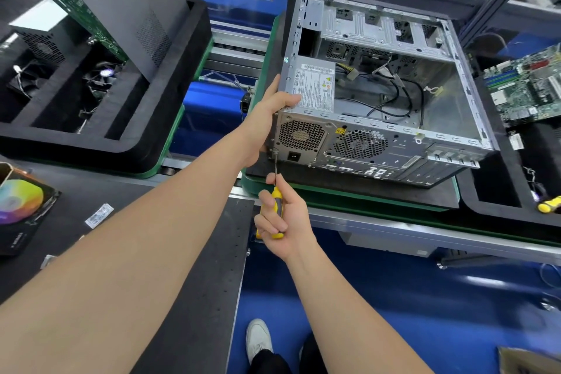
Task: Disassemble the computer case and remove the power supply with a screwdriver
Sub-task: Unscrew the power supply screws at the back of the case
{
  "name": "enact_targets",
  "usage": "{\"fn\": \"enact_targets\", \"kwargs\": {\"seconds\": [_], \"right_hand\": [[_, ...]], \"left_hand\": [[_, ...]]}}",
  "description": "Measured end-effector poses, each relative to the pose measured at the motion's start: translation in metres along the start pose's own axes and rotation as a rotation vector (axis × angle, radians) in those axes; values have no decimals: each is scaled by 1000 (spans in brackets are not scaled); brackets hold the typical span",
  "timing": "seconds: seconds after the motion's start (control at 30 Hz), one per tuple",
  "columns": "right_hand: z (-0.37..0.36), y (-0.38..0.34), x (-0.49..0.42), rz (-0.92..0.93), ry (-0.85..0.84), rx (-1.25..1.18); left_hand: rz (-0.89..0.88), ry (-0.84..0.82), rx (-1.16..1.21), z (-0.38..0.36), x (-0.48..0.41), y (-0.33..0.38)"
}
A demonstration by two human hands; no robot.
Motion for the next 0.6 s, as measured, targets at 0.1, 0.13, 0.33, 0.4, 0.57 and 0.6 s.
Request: {"fn": "enact_targets", "kwargs": {"seconds": [0.1, 0.13, 0.33, 0.4, 0.57, 0.6], "right_hand": [[-1, 1, -3, -22, -43, -116], [-1, 1, -4, -30, -50, -147], [-1, 0, -4, -26, -34, -182], [-2, -1, -4, -5, 32, -97], [-8, -3, -10, 103, 235, 273], [-9, -2, -10, 140, 277, 358]], "left_hand": [[-4, -10, -2, 0, 1, 0], [0, -11, -9, -1, 0, 1], [-1, -18, 10, 1, -3, -4], [1, -13, 9, 3, -2, -8], [3, -13, -3, 1, -7, -4], [2, -10, -7, 0, -7, -3]]}}
Point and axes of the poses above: each hand's wrist, its own x-axis away from the middle knuckle, its own z-axis out of the back of the hand, y = z × x, the point moved 1 cm from there along -x, towards the middle knuckle, and after that the axes turned 7 degrees about x, right-handed, at the moved point
